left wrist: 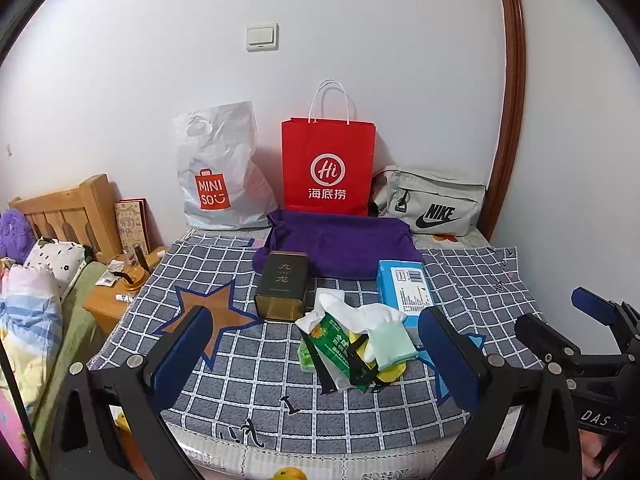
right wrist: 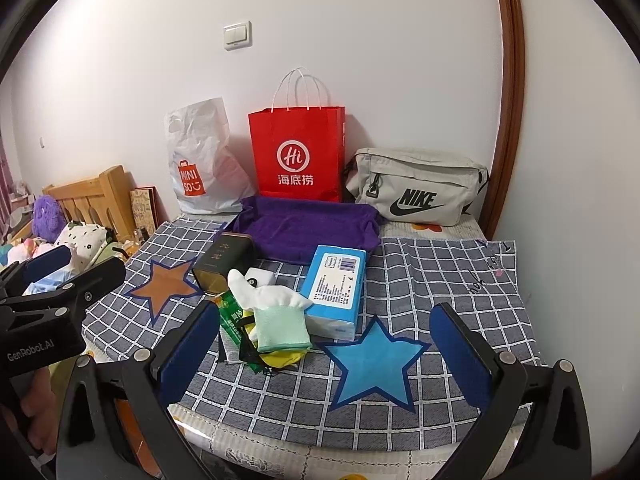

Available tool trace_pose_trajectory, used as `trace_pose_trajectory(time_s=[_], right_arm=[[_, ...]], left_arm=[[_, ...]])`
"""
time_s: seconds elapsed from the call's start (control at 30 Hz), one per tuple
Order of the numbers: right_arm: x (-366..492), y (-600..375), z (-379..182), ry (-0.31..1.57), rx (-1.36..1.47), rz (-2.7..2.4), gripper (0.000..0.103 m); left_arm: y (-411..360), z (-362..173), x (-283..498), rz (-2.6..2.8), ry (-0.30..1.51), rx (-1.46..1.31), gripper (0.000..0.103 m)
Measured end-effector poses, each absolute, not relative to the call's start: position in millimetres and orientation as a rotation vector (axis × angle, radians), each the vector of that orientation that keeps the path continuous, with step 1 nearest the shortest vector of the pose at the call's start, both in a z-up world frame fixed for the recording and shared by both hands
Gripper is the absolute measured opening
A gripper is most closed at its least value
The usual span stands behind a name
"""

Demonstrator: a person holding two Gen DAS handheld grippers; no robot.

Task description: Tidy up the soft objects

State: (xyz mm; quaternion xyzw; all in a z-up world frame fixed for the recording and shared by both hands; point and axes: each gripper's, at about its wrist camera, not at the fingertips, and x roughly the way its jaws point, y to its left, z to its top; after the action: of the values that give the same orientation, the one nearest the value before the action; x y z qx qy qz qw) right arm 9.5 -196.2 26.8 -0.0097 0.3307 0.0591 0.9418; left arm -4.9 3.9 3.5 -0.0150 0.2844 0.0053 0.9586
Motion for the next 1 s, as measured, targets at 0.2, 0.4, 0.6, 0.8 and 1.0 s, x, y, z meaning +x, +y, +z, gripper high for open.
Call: trace_pose_trajectory(time_s=[0.2,0.4,0.6,0.8,1.0], right_arm=[[9.2,-196.8,26.3,0.673,-0.019,0.122,0.103],[8.9,-195.8,26.3,0.674,-0.021,0.119,0.103],[7.8,-195.3,26.1,0.673,-0.023,0.121,0.103],[7.9,-195.0,27.0,0.672,-0.023,0.121,0.103],[6.8,-194.6,27.3,0.672,-0.021,0.123,0.103]], left_arm=[[4.0,2.6,-3.8,0.017,0.575,-0.021,0.103],[4.5,1.3,-3.9,0.022,0.574,-0.019,0.103],[4.1,1.4,-3.7,0.027,0.573,-0.018,0.103],[5.5,1.4,-2.9,0.03,0.572,-0.022,0.103],[7.3,1.4,-4.0,0.031,0.569,-0.021,0.103]])
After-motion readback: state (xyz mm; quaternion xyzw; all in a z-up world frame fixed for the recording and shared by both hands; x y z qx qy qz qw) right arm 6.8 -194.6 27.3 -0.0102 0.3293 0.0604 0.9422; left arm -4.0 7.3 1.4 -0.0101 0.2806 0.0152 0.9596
